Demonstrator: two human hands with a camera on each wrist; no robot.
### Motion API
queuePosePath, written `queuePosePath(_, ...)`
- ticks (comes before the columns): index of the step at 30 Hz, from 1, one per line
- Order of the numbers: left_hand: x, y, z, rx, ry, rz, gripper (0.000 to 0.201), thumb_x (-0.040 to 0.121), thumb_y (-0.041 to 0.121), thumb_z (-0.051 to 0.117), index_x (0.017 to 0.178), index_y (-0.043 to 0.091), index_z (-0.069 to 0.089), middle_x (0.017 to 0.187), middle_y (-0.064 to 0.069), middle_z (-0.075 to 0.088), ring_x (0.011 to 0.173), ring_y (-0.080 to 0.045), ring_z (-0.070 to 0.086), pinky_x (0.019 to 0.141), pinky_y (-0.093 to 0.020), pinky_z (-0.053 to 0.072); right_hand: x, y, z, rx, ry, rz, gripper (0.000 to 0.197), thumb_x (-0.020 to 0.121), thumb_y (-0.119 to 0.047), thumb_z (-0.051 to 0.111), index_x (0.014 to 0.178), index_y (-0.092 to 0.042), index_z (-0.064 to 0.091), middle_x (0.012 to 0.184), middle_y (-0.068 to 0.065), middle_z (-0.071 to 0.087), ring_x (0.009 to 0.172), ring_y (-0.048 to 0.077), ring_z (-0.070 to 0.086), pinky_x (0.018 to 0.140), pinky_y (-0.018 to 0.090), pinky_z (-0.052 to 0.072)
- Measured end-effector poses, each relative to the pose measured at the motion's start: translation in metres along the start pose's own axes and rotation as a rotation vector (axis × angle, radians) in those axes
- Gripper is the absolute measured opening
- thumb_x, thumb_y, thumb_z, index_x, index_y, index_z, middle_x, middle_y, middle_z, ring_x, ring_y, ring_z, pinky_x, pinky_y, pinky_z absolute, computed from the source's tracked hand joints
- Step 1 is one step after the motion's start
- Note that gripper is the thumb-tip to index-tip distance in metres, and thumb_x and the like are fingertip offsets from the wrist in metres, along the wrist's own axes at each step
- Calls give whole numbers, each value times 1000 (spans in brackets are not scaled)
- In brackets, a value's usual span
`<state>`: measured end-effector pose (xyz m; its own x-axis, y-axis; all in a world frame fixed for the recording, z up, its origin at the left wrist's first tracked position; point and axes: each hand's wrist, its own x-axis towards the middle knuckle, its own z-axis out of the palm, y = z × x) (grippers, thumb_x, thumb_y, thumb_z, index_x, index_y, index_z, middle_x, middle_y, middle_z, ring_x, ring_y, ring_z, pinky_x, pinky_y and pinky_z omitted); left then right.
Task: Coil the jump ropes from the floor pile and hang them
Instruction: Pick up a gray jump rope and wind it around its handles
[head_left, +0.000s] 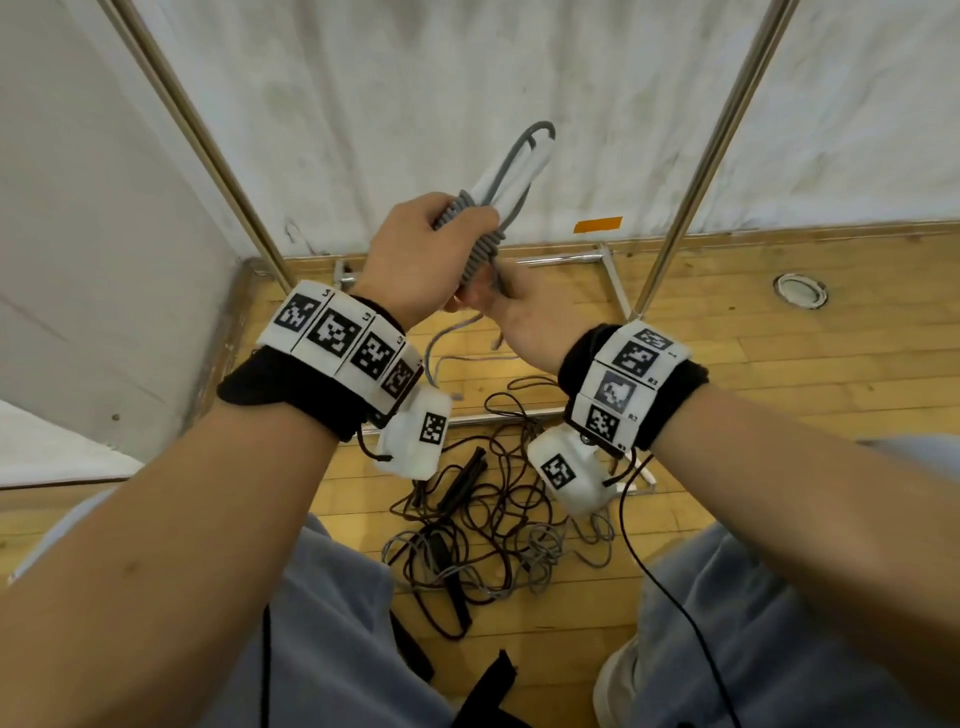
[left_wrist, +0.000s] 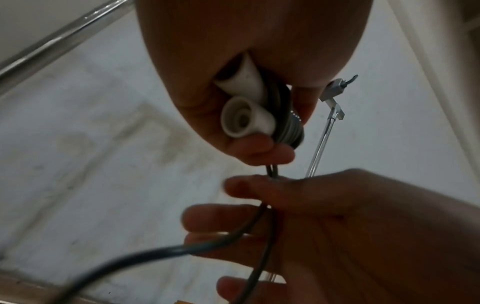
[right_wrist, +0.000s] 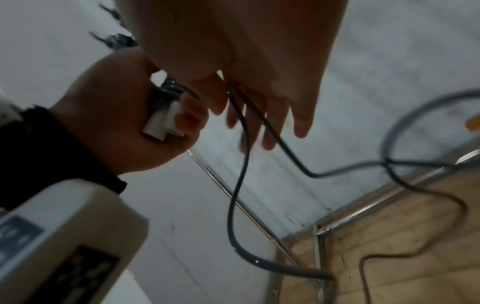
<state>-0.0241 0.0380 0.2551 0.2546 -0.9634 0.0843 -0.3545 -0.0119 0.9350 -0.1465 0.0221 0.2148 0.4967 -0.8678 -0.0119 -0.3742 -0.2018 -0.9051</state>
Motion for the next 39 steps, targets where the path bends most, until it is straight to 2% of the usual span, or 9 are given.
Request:
queuePosePath(3,-1,0,-3,-34,-40,7,18,89,27,60,76,14,58,70,-10,64,41,-21,57,37,-25,40,-1,1,-2,245,64,57,18,100,-15,39,87,-14,51,68,5,54,65,27,56,72,45,48)
queuePosePath(7,-3,-7,-9,72,5,54,12,89,28,60,81,21,55,77,-11,63,43,-19,59,38,-22,41,0,15,-10,19,205,-51,18,97,-21,47,79,-24,47,65,-8,42,55,7,38,55,18,33)
queuePosePath(10,-5,-17,-11,171,-3,155,13,88,27,61,95,17,56,86,-19,62,58,-21,60,49,-30,51,-1,18,-14,-174,123,-84,23,98,-24,46,76,-18,52,58,-9,40,52,5,36,46,14,27)
queuePosePath(14,-5,-36,-16,396,-16,156,28,89,34,62,112,18,56,86,-4,62,75,-27,62,71,-46,54,-2,17,-22,-351,-23,-3,29,100,-27,40,84,-13,60,62,-6,45,57,9,42,51,24,28)
queuePosePath(20,-3,-64,-11,751,5,158,30,90,40,55,115,24,50,83,10,49,72,-19,47,62,-31,34,-3,12,-8,-488,-160,-37,30,101,-25,35,84,-15,57,69,-7,48,67,13,46,57,26,27)
queuePosePath(25,1,-74,-5,878,-37,104,34,92,39,54,123,29,44,87,12,43,73,-18,43,62,-32,34,-5,11,-11,-529,-183,-52,40,101,-31,34,87,-4,61,72,6,57,70,22,53,59,31,36)
queuePosePath(29,7,-73,-4,930,-134,57,31,92,39,53,121,34,45,91,11,49,75,-17,47,62,-31,34,-2,7,-20,-513,-176,-103,34,100,-28,36,89,-7,61,85,9,61,79,24,55,70,35,40)
queuePosePath(35,1,-62,8,994,-296,41,27,88,39,58,110,29,47,93,5,59,80,-20,54,65,-33,42,1,3,-33,-573,-71,-171,31,99,-29,40,75,-16,54,61,-8,44,57,9,40,53,26,27)
queuePosePath(39,-6,-50,15,972,-354,178,20,88,40,59,103,31,50,89,7,61,82,-20,58,62,-30,39,8,3,-42,-596,57,-176,34,99,-33,40,74,-15,53,62,-9,43,59,11,42,59,27,24)
